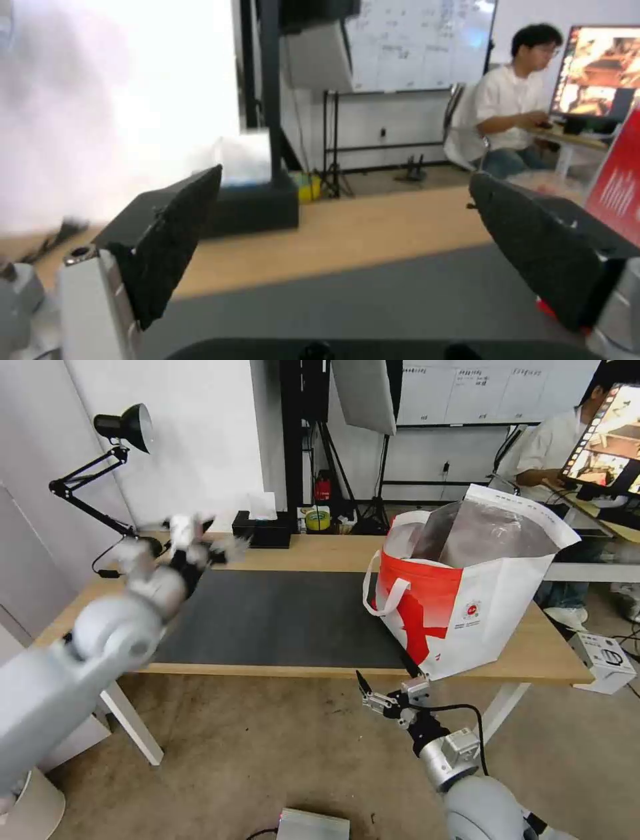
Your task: Pick up the trash from the table and place it into the takeout bag.
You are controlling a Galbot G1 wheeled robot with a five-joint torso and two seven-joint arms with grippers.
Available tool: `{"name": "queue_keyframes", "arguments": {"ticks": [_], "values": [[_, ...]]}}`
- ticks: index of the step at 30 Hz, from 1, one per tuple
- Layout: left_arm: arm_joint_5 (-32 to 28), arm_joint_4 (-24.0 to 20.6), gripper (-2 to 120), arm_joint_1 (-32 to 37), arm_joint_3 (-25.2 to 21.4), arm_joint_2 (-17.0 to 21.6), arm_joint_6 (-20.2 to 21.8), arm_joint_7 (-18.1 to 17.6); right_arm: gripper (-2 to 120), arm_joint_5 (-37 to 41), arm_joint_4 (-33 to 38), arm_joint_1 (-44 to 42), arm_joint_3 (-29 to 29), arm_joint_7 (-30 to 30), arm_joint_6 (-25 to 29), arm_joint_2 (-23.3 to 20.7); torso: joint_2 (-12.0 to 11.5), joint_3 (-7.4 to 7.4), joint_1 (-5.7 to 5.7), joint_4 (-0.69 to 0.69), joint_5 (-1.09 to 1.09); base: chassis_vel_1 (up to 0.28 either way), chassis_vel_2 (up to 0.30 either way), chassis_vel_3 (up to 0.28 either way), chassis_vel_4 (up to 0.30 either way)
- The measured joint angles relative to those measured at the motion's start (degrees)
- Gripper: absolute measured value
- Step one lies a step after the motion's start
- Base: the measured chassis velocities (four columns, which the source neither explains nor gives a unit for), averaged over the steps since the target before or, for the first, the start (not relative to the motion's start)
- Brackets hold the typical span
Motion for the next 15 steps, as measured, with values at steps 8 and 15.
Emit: {"name": "queue_keyframes", "arguments": {"ticks": [8,15], "values": [[9.35,0.0,100,15.68,-6.2,-6.39,-6.09,-0.17,100,0.0,0.0,0.0,0.0,0.01,0.0,0.0,-0.01,0.01,0.02,-0.07,0.0,0.0,0.0,0.0,0.0],[17.67,-0.84,100,32.19,-17.19,-13.93,-8.77,-0.04,100,0.0,0.0,0.0,0.0,0.0,0.0,0.0,-0.01,0.02,0.01,-0.05,-0.02,0.0,0.0,0.0,0.0]]}}
